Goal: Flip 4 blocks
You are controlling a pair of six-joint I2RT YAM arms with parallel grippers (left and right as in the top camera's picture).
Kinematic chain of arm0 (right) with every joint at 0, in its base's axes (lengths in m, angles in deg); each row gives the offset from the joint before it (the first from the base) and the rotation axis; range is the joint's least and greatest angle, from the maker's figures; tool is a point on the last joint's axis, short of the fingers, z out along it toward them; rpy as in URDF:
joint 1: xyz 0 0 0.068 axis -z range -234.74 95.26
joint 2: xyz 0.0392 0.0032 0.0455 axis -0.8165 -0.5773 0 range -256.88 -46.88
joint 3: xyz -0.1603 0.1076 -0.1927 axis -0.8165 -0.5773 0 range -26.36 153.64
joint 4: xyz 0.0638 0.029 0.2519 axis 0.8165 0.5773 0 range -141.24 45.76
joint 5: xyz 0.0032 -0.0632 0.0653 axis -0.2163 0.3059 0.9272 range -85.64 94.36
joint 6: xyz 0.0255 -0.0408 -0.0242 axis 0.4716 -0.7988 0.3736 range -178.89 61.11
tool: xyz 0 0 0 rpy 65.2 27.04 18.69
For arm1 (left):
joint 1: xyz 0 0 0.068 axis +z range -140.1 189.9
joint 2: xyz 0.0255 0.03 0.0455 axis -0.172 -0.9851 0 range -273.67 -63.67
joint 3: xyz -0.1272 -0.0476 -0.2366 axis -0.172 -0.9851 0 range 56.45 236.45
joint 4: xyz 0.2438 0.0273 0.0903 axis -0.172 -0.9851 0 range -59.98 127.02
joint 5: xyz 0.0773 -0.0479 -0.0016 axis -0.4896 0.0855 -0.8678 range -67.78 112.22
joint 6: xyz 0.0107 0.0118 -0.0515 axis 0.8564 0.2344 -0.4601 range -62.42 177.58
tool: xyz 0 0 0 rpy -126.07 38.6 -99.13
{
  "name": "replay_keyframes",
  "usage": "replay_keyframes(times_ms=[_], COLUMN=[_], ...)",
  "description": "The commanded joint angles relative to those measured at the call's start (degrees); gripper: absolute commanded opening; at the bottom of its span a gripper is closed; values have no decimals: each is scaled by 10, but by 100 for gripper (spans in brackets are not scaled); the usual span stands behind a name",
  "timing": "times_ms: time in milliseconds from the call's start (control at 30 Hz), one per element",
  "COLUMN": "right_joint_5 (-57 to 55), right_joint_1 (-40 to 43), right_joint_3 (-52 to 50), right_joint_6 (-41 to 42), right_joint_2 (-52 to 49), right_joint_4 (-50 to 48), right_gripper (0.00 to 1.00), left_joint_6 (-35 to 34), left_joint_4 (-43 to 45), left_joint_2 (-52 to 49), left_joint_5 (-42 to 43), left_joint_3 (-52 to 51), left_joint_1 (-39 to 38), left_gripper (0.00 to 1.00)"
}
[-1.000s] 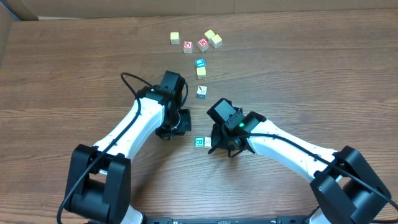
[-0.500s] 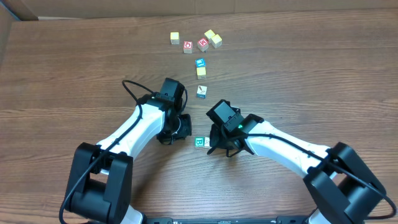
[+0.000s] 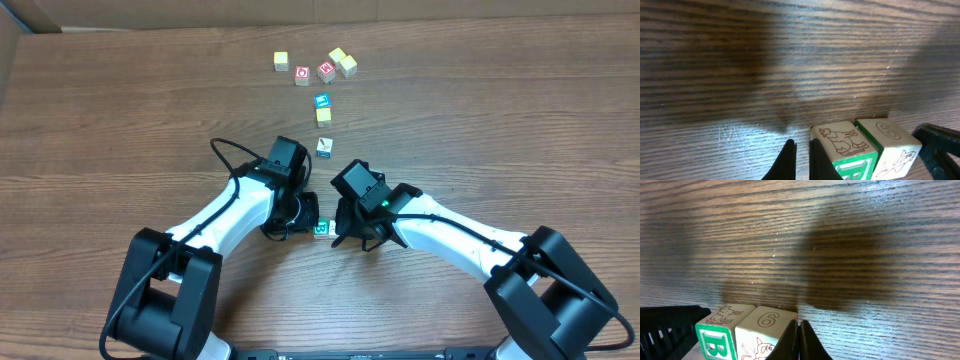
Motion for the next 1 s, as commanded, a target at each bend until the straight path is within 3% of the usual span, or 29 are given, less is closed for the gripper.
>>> replay_keyframes(times_ms=[0,767,967], right_joint_5=[7,-5,-4], right_joint_1=[-2,19,25], right_joint_3=[-3,-2,-2], right_joint_6=[-2,-19,-20], right_joint_2=[-2,-2,-2], right_joint_4=[-9,-14,-8], right_gripper=[4,5,16], left_joint_6=[-15,-14,-14], left_joint_4=[3,-1,-2], left_joint_2=[-5,-5,-5], left_joint_5=[7,-24,-28], left_joint_3=[-5,-2,2], left_joint_1=[-3,-3,1], left_gripper=[4,4,4])
